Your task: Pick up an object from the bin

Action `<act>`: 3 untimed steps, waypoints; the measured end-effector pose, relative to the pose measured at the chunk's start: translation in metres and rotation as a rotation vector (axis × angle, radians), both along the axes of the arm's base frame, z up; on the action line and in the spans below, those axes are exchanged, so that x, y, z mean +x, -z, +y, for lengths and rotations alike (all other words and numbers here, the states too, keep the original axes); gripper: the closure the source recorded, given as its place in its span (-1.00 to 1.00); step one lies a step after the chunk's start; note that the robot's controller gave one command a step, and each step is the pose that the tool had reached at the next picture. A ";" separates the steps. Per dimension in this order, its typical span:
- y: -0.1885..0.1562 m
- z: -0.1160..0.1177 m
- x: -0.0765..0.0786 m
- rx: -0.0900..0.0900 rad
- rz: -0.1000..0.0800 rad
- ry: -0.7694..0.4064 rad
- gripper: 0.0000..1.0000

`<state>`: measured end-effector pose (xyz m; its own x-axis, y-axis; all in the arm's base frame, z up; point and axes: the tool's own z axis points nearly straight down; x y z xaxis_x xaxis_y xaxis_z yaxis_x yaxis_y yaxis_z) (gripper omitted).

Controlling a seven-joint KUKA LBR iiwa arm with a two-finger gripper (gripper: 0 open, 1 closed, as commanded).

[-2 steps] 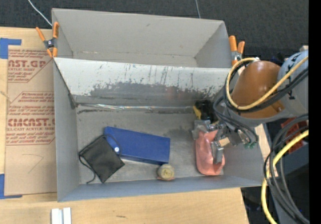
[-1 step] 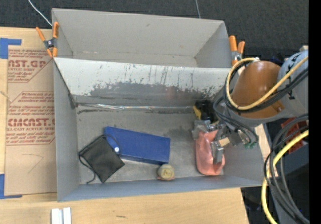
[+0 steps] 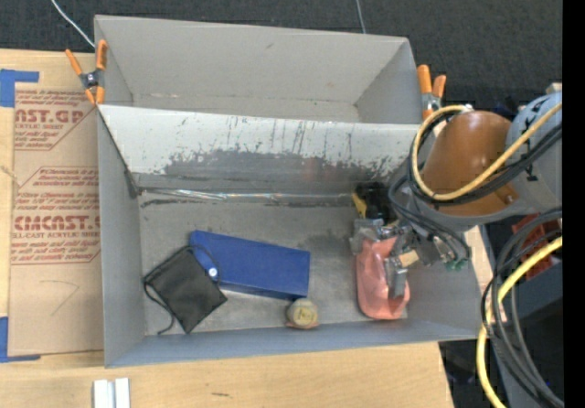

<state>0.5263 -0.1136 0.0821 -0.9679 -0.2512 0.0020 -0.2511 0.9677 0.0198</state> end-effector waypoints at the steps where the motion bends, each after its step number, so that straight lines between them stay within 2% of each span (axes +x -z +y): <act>1: 0.000 0.000 0.000 0.000 0.000 0.000 1.00; 3: 0.000 0.000 0.000 0.000 0.000 0.000 1.00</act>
Offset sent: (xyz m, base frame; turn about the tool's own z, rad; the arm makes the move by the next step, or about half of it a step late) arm 0.0000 0.0000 0.0000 0.0000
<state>0.5263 -0.1136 0.0821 -0.9679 -0.2512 0.0021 -0.2511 0.9678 0.0196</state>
